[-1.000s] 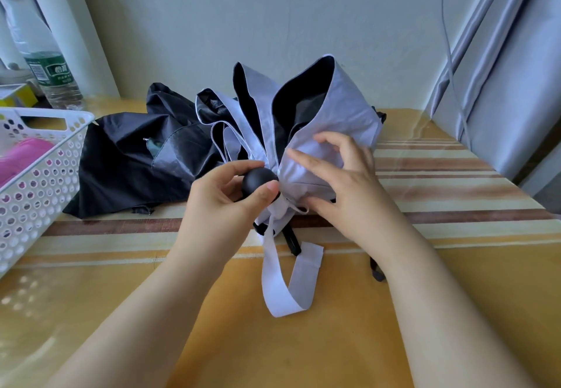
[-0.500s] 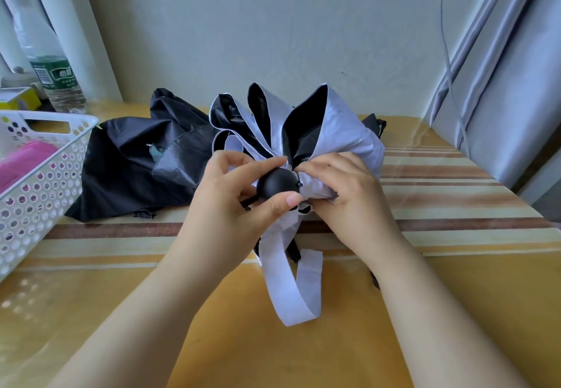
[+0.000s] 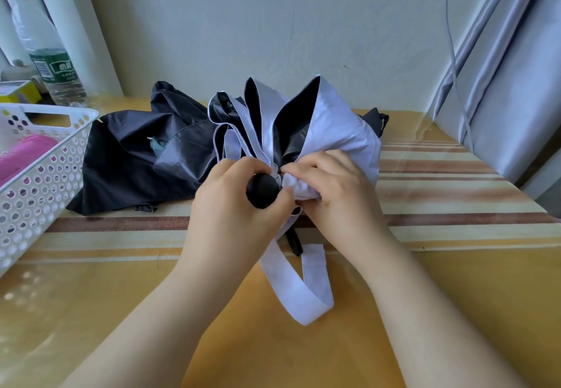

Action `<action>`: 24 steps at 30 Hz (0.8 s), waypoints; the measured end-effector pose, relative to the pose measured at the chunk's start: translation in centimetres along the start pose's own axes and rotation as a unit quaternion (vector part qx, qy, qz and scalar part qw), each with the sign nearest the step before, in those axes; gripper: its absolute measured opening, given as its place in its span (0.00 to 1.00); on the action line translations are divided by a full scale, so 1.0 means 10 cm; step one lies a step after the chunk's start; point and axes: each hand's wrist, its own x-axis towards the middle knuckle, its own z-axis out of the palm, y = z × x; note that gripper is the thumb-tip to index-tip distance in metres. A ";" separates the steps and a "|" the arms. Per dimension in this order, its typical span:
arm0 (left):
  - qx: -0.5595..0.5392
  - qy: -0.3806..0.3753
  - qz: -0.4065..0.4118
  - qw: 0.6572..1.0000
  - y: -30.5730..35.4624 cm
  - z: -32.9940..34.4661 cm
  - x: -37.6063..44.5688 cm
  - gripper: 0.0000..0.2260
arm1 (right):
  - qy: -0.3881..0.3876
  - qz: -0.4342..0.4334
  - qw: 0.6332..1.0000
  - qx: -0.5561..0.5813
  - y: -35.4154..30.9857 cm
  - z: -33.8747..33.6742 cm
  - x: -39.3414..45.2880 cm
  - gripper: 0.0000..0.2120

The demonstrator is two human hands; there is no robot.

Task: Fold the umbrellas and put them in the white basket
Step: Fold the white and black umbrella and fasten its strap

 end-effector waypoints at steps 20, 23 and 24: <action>-0.107 -0.039 -0.093 0.989 -0.05 -0.04 0.03 0.13 | -0.205 0.130 0.957 0.158 -0.04 -0.30 0.00 0.17; -0.105 -0.032 -0.081 0.991 -0.05 -0.07 0.06 0.13 | -0.193 0.145 0.953 0.185 -0.03 -0.28 0.00 0.15; -0.106 -0.027 -0.078 0.991 -0.05 -0.09 0.06 0.13 | -0.188 0.148 0.952 0.189 -0.02 -0.28 0.00 0.15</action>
